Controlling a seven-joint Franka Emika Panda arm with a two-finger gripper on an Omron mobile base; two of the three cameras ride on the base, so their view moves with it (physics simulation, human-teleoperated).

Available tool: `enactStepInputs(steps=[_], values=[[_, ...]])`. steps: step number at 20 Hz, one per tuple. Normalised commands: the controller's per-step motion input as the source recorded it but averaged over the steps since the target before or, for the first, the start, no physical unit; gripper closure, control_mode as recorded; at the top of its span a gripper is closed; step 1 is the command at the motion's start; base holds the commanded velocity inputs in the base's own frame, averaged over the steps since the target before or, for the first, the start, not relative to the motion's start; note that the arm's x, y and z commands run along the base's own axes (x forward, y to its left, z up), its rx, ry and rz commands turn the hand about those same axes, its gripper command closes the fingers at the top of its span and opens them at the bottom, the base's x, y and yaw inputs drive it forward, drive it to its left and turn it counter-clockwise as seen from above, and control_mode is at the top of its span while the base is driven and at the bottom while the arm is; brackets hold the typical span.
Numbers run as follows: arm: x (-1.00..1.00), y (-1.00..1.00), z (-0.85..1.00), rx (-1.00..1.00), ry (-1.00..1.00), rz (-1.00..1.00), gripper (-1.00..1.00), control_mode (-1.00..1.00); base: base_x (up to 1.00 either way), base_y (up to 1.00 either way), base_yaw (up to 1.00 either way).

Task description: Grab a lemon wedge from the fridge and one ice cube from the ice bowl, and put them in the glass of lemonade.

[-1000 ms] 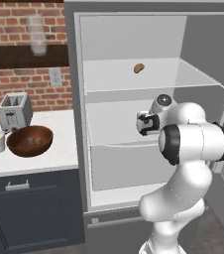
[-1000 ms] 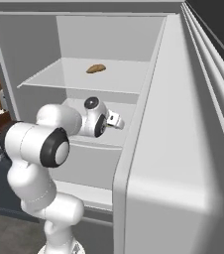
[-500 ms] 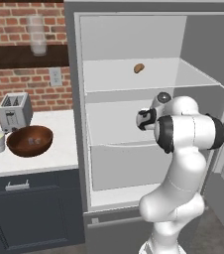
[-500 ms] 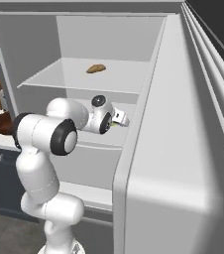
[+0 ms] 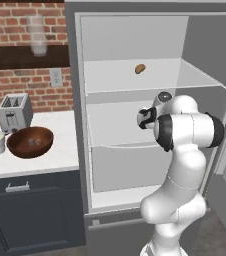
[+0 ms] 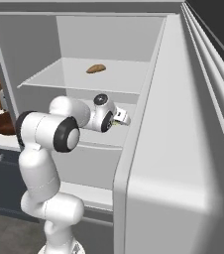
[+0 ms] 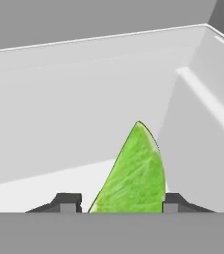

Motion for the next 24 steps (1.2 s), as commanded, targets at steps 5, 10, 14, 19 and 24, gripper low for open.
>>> enactStepInputs(steps=[5,10,14,19,24], values=[[-0.92,0.17,-0.38,-0.02,-0.06,0.0,1.0,-1.0,0.0,0.0,0.0],[-1.0,0.32,0.06,0.0,-0.14,0.0,1.0,-1.0,0.0,0.0,0.0],[-1.0,0.26,0.54,0.0,-0.11,0.02,1.0,-1.0,0.0,0.0,0.0],[-1.0,0.01,0.98,0.02,0.04,0.02,1.0,-1.0,0.0,0.0,0.0],[-1.0,0.0,1.0,0.04,0.13,0.03,1.0,-1.0,0.0,0.0,0.0]])
